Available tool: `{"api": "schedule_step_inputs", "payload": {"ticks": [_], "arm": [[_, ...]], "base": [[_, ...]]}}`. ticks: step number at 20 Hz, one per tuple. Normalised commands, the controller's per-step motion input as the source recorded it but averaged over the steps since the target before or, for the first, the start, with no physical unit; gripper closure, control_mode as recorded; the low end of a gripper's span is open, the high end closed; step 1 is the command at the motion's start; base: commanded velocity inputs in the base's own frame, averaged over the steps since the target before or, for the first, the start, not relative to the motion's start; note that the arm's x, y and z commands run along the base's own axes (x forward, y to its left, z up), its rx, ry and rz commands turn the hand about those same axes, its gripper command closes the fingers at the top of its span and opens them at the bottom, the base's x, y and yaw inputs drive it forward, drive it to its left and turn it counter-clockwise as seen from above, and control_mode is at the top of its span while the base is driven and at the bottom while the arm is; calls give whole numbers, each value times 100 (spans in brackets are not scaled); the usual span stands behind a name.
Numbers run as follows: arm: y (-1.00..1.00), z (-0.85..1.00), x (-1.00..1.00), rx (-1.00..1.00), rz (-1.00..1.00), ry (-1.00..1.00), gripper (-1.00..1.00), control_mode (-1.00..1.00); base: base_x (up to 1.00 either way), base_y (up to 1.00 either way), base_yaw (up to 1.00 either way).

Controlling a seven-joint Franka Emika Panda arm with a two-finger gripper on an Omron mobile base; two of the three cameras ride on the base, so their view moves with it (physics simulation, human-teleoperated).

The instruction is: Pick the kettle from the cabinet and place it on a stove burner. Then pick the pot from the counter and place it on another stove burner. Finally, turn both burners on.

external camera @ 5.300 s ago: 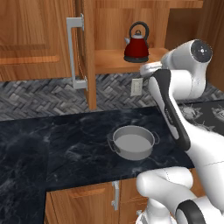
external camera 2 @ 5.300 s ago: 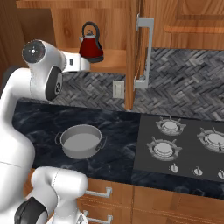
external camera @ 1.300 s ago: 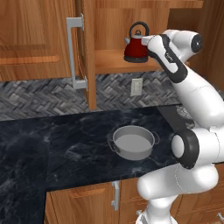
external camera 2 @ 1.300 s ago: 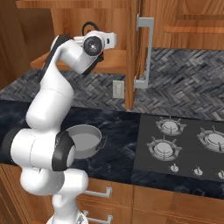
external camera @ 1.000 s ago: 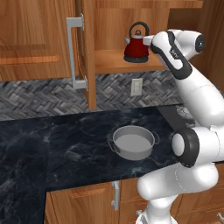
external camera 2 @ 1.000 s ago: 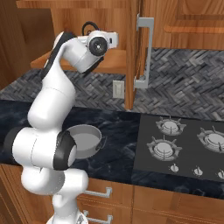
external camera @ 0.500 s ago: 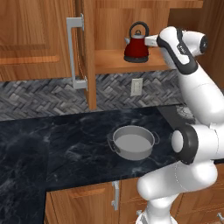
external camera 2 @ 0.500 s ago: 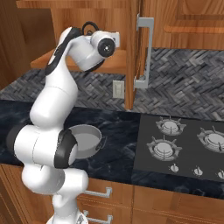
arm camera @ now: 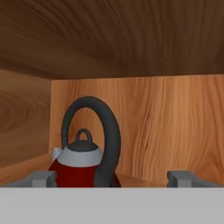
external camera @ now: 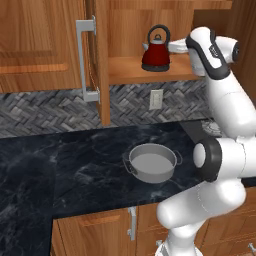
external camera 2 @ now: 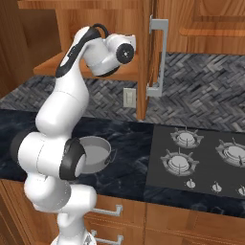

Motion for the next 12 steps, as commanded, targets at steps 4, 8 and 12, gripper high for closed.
{"api": "schedule_step_inputs", "payload": {"ticks": [4,8,12], "arm": [[0,0,37,0,4,0,-100,-100],[1,0,30,0,4,0,-100,-100],[19,0,8,0,9,0,-100,-100]], "base": [[0,0,0],[0,0,0],[0,0,0]]}}
